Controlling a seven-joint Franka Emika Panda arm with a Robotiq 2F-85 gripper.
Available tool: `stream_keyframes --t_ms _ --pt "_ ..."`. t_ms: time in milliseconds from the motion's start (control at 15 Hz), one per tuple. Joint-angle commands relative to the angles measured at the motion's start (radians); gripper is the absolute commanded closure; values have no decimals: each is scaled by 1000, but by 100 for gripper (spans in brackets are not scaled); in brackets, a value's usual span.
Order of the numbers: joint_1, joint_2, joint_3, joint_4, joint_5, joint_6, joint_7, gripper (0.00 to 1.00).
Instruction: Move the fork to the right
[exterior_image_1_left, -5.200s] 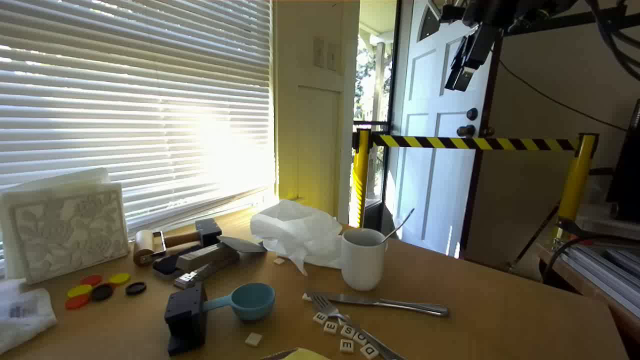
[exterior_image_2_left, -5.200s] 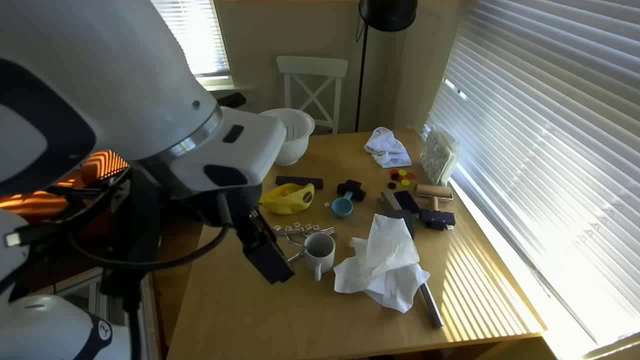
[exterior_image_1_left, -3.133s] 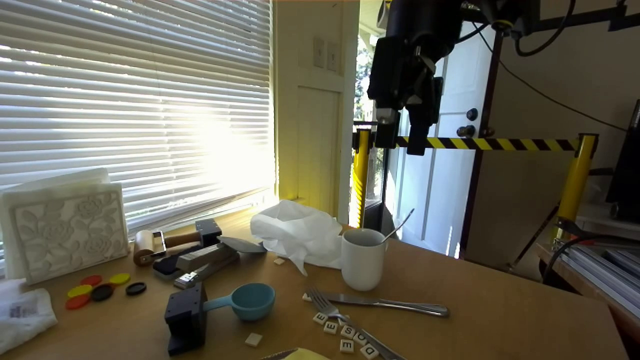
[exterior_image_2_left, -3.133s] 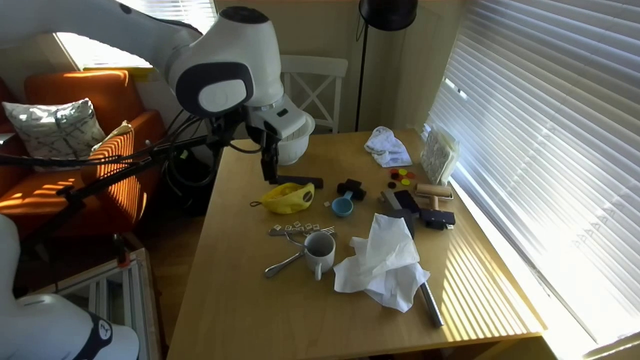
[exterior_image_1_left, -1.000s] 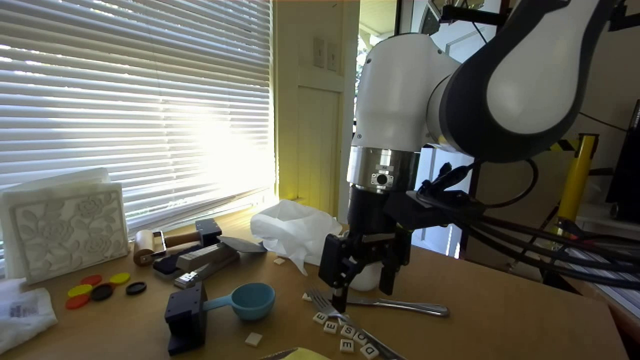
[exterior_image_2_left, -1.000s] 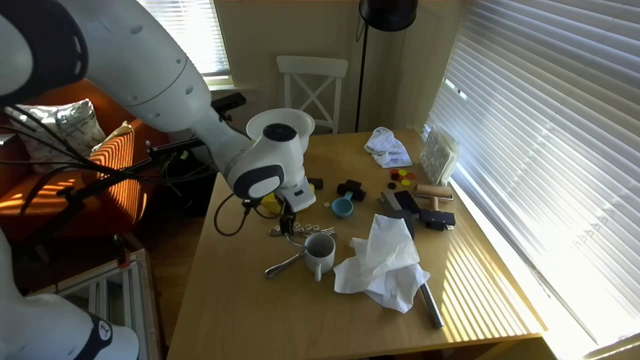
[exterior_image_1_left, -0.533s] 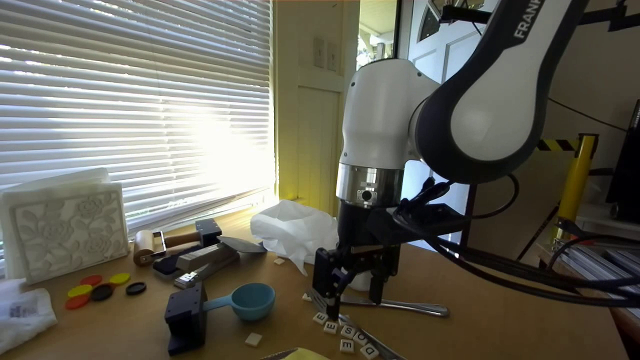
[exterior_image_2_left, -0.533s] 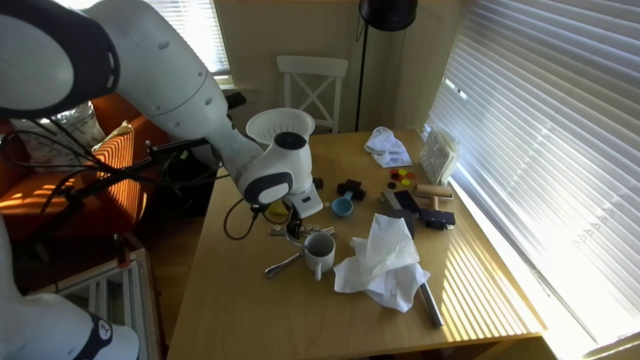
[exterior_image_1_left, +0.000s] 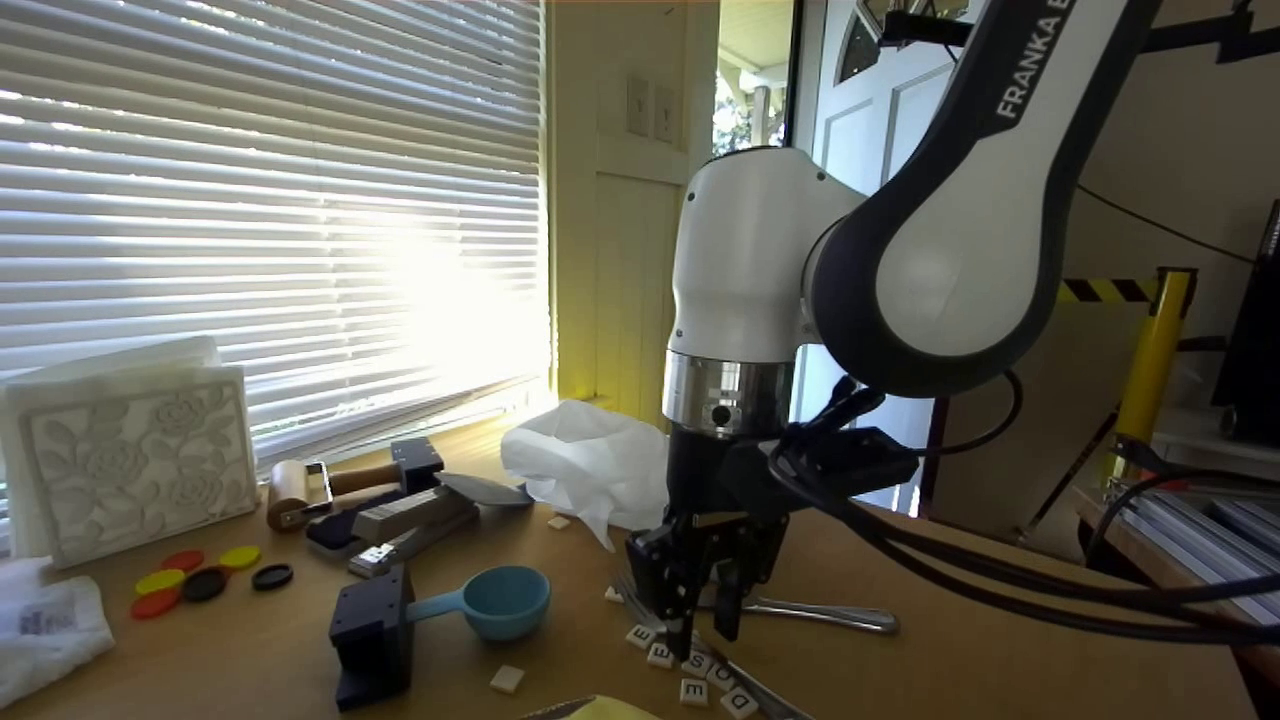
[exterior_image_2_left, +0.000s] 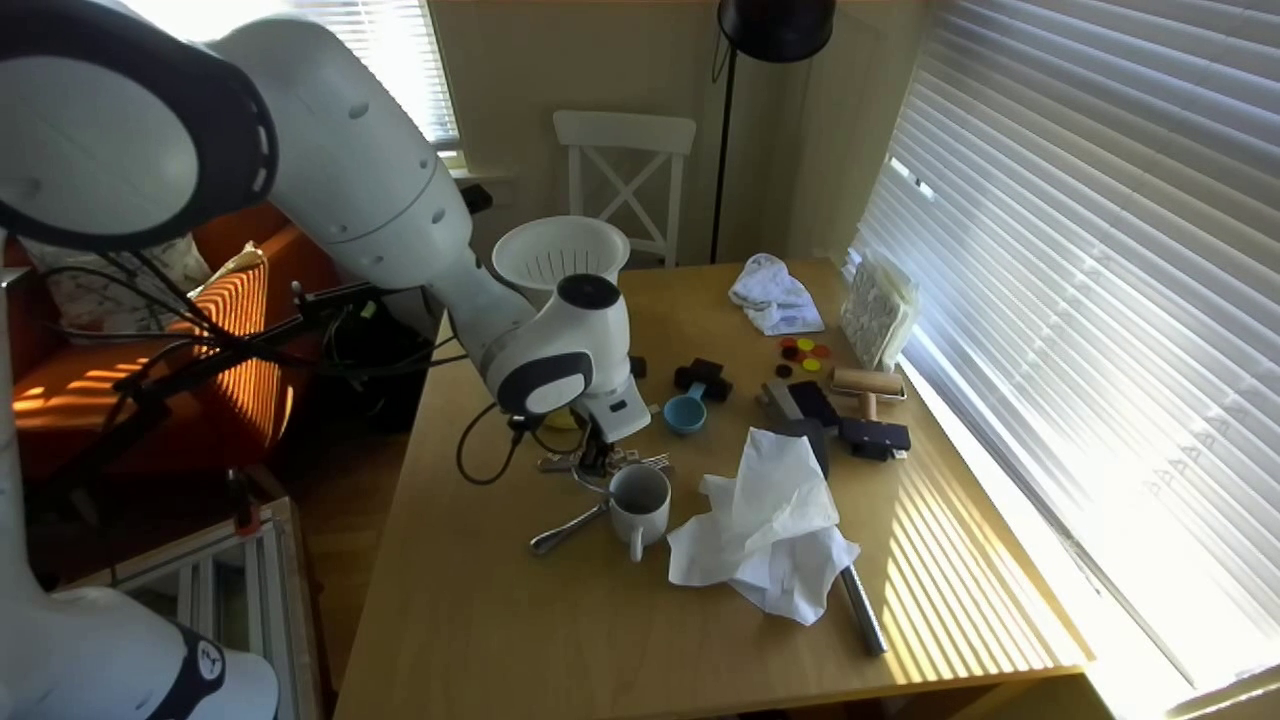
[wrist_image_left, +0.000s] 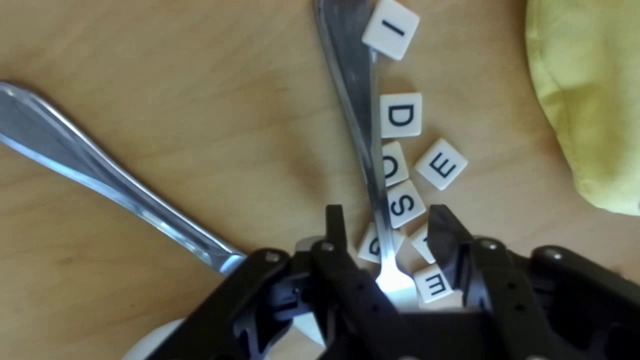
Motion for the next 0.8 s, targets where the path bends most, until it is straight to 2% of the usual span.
stream_keyframes --t_ms 0,267,333,467,600,667,733 --pt "14 26 -11 33 16 -9 -11 54" --pt "18 30 -15 37 15 -10 -10 64" --pt "19 30 -17 37 14 -10 -9 70" --pt "18 32 -17 38 14 -13 -9 72" --pt "17 34 -16 38 15 -13 -10 82" --pt "16 34 -15 38 16 -14 -12 94" --pt "16 34 -14 38 16 -15 -12 96"
